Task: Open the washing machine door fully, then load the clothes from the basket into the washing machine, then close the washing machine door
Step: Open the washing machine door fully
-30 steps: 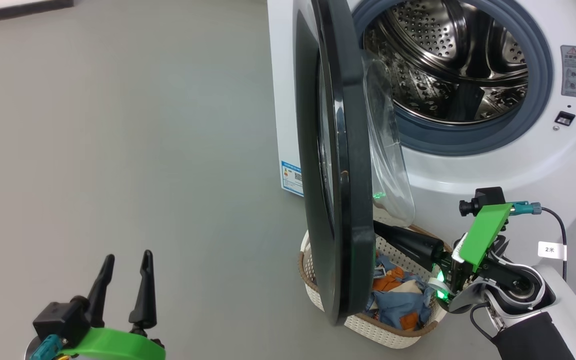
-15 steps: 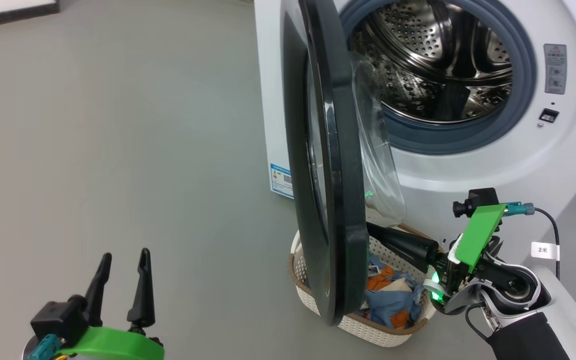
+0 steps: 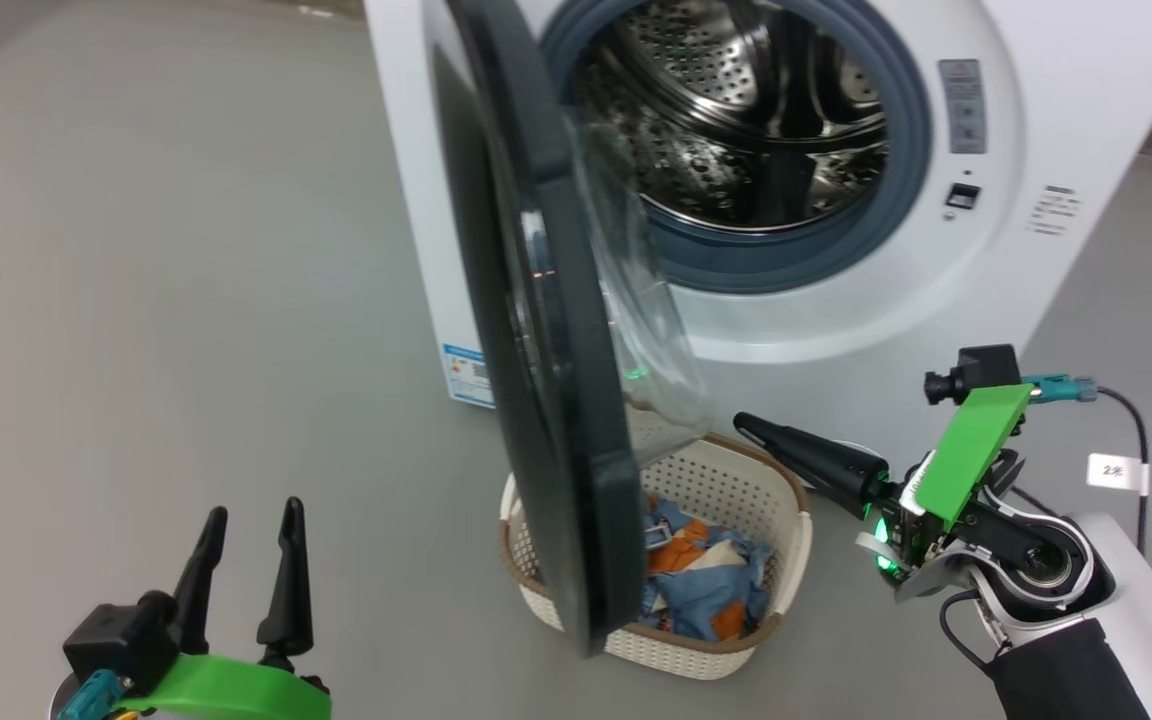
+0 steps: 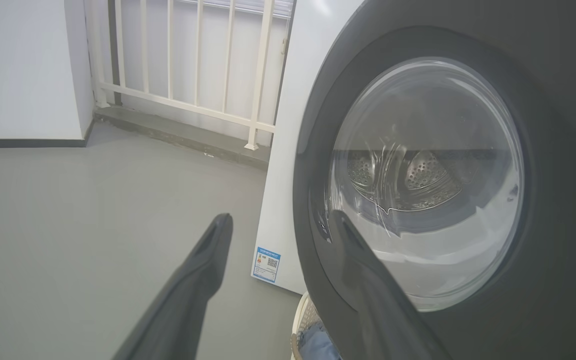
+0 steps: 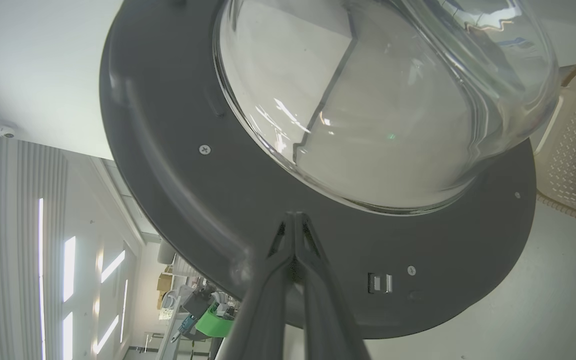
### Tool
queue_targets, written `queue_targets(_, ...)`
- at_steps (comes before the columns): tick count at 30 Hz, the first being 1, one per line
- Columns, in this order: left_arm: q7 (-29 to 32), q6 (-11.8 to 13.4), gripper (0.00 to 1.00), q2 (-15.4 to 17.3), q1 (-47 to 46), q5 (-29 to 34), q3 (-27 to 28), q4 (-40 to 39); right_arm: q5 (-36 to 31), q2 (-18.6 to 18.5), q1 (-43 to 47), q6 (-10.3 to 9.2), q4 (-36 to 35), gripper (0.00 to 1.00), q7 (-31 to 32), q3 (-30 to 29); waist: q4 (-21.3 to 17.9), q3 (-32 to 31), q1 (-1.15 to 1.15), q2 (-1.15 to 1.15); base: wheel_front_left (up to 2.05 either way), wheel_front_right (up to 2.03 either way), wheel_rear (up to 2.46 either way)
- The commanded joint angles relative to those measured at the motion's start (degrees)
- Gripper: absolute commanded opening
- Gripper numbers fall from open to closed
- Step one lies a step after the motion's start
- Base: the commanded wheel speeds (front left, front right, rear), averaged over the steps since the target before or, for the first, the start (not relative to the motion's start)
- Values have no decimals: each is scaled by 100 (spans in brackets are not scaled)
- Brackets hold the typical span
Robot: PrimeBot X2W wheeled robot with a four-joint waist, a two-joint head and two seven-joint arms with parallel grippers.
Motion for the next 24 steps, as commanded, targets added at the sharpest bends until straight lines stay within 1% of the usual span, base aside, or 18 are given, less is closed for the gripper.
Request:
queue_targets(1, -57, 22, 100, 125, -53, -56, 157, -148, -254, -89, 21, 34, -302, 89, -143, 46, -320, -28, 0, 0, 0, 0, 0)
queue_targets(2, -62, 21, 100, 128, -53, -60, 154, -148, -356, -109, 51, 34, -396, 100, -230, 70, -383, -35, 0, 0, 0, 0, 0)
queue_targets(8, -79, 18, 100, 139, -57, -92, 131, -166, -936, -238, 263, 34, -970, 100, -846, 226, -731, -54, 0, 0, 0, 0, 0)
queue_targets(14, -101, 21, 100, 132, -37, -119, 100, -177, -1699, -444, 411, 34, -1336, 100, -1852, 382, -1005, -44, 0, 0, 0, 0, 0)
queue_targets(17, -110, 23, 100, 122, -29, -136, 84, -183, -1803, -512, 507, 34, -1432, 100, -2204, 464, -1121, -34, 0, 0, 0, 0, 0)
queue_targets(22, -130, 33, 100, 91, -11, -149, 26, -202, -2345, -793, 604, 34, -1457, 100, -3046, 589, -1326, -19, 0, 0, 0, 0, 0)
queue_targets(23, -130, 33, 100, 91, -11, -149, 26, -202, -2345, -793, 604, 34, -1457, 100, -3046, 589, -1326, -19, 0, 0, 0, 0, 0)
queue_targets(24, -135, 38, 100, 85, -10, -152, 20, -211, -2438, -822, 622, 34, -1452, 100, -3228, 585, -1356, -14, 0, 0, 0, 0, 0)
